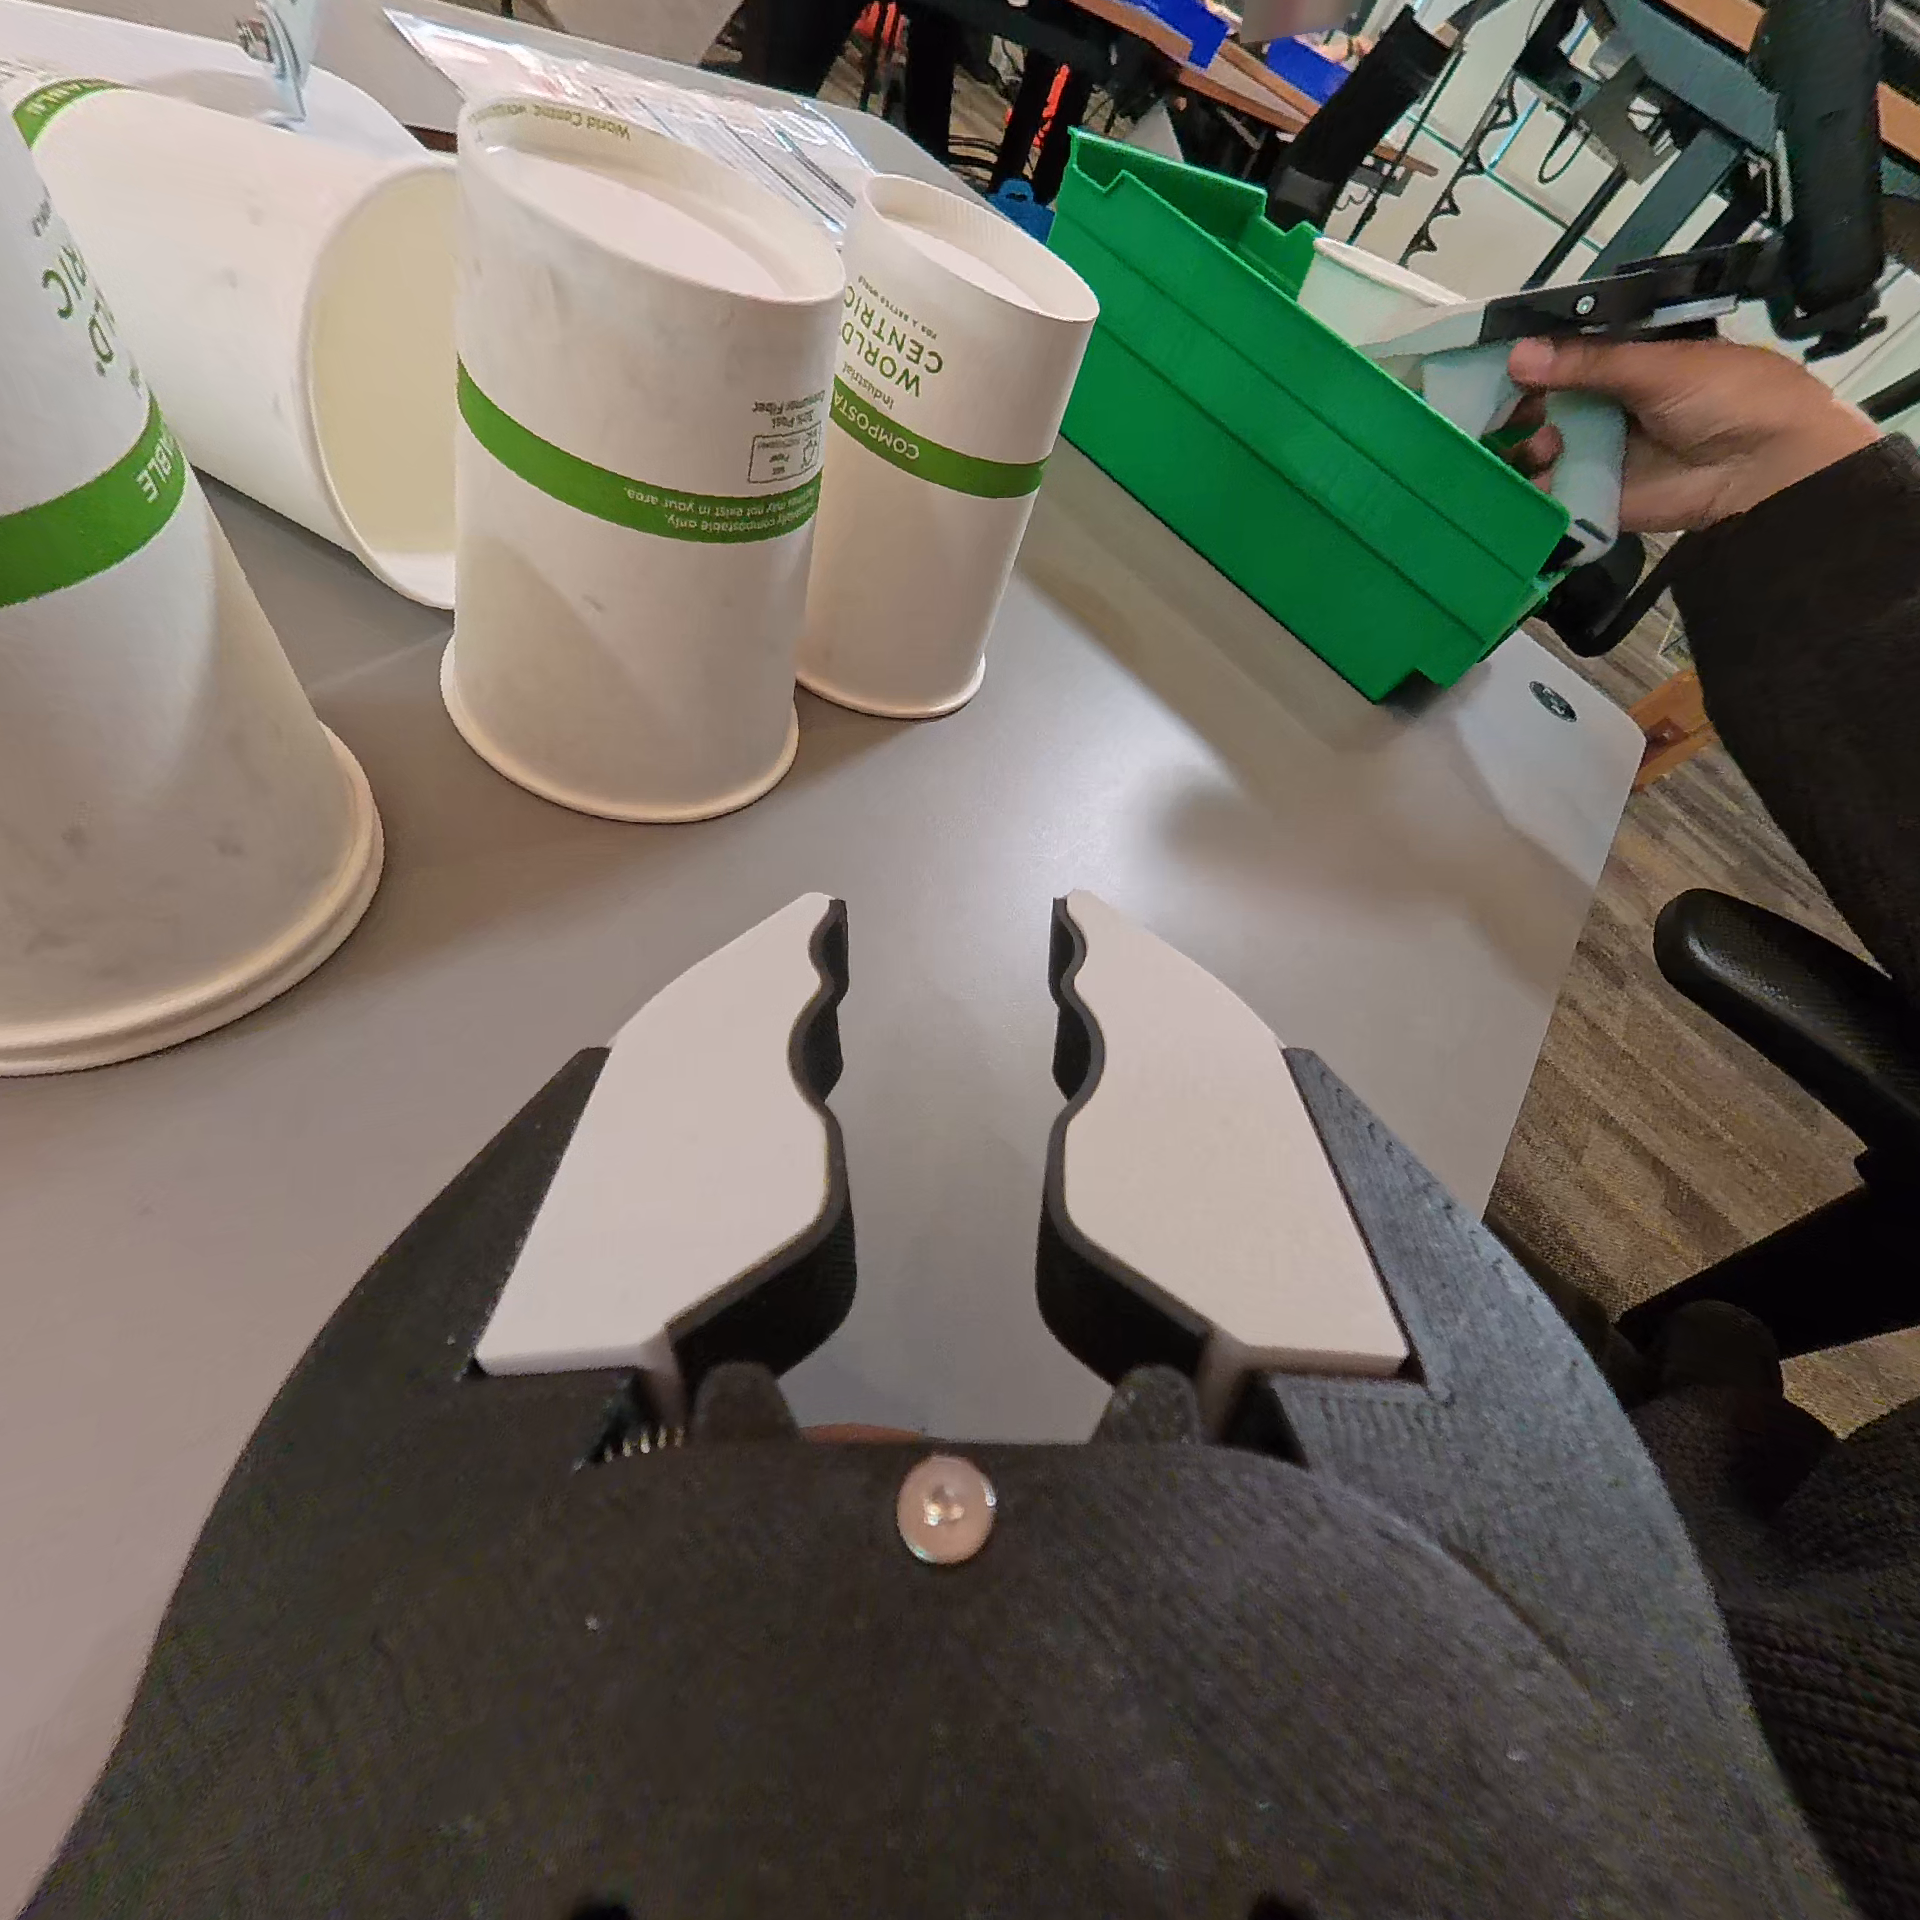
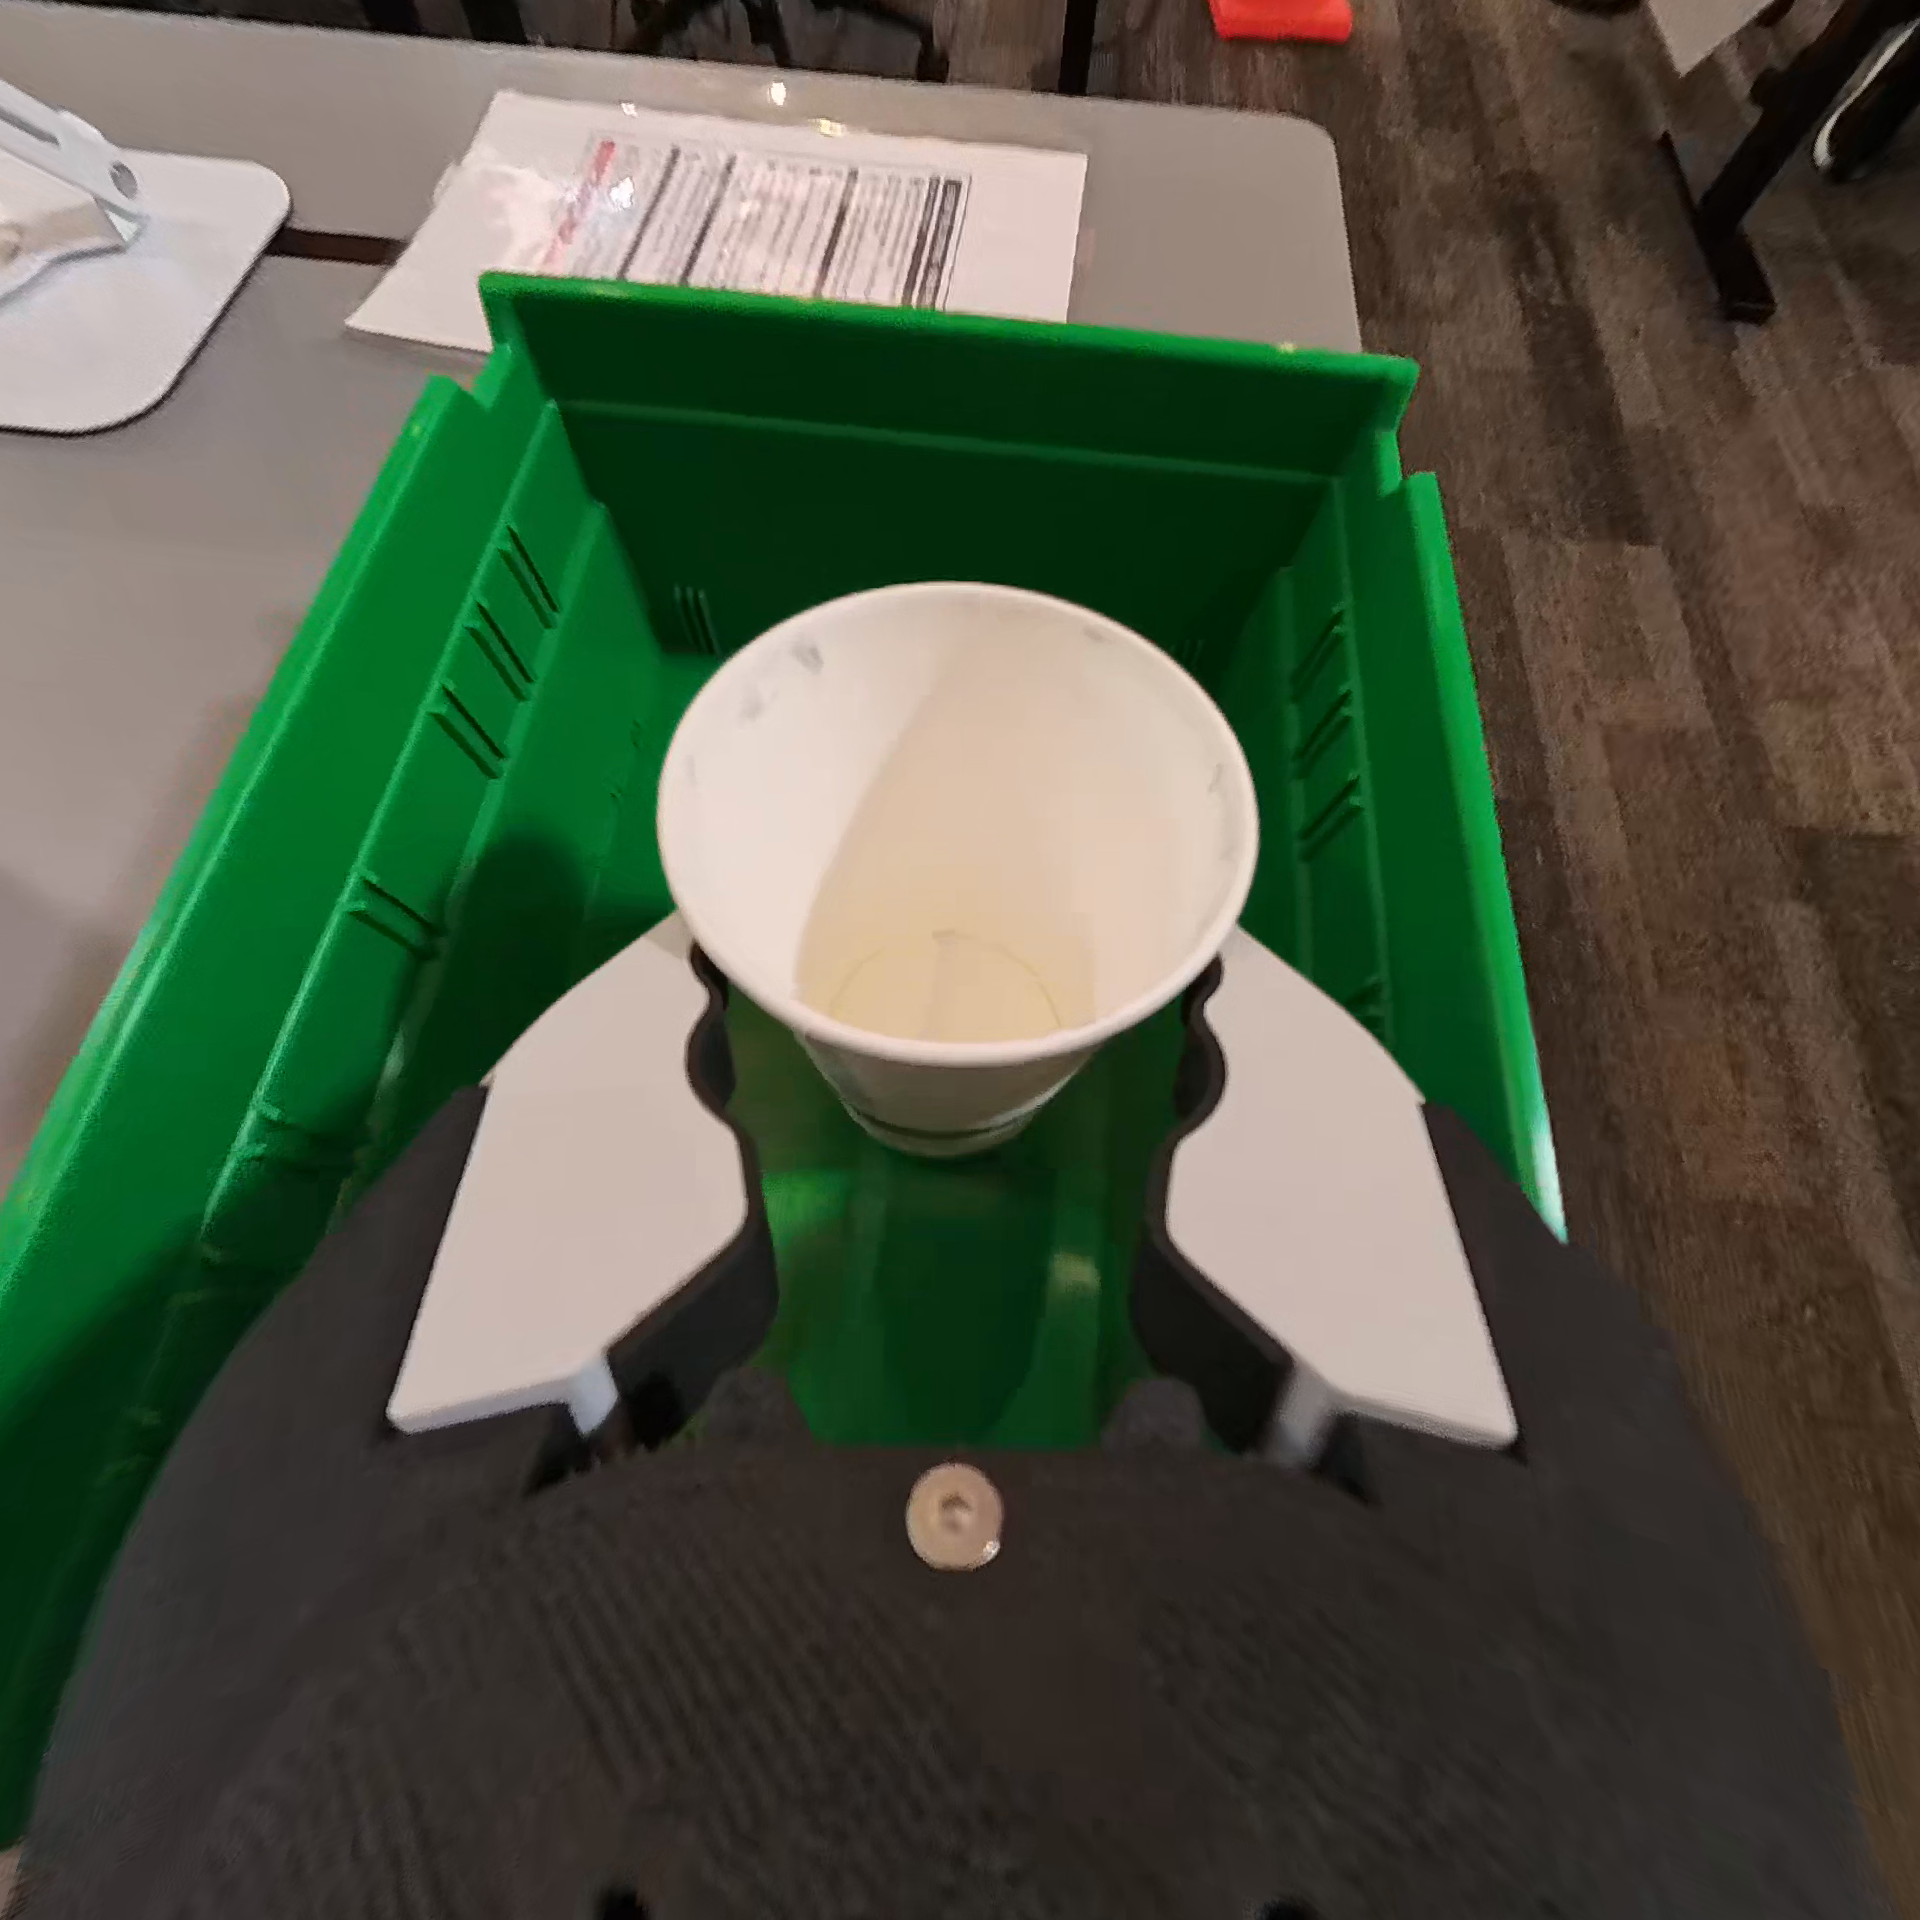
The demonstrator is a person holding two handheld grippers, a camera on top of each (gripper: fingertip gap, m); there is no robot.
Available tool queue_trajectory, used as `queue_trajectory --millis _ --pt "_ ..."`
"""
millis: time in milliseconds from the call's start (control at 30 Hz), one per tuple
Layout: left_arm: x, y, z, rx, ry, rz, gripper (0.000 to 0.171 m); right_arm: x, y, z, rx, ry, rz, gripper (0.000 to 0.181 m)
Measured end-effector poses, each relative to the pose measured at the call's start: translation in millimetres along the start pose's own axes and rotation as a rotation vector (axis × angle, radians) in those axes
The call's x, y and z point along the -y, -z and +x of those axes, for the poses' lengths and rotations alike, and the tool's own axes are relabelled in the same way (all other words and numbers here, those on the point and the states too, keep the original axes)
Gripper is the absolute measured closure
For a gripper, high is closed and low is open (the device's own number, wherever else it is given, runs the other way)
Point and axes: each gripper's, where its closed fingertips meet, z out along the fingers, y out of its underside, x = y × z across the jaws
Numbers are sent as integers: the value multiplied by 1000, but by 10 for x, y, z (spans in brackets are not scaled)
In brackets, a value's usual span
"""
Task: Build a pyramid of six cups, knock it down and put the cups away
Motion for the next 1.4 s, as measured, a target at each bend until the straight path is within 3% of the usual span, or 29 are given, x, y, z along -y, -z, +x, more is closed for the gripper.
queue_trajectory --millis 367,1400 --pt "0 1 -2 5 -11 -1 134 -333 -67 -72 58 2 -173 100" --pt "-5 3 -10 3 -7 -6 134 -328 -81 -145 77 31 -179 106"
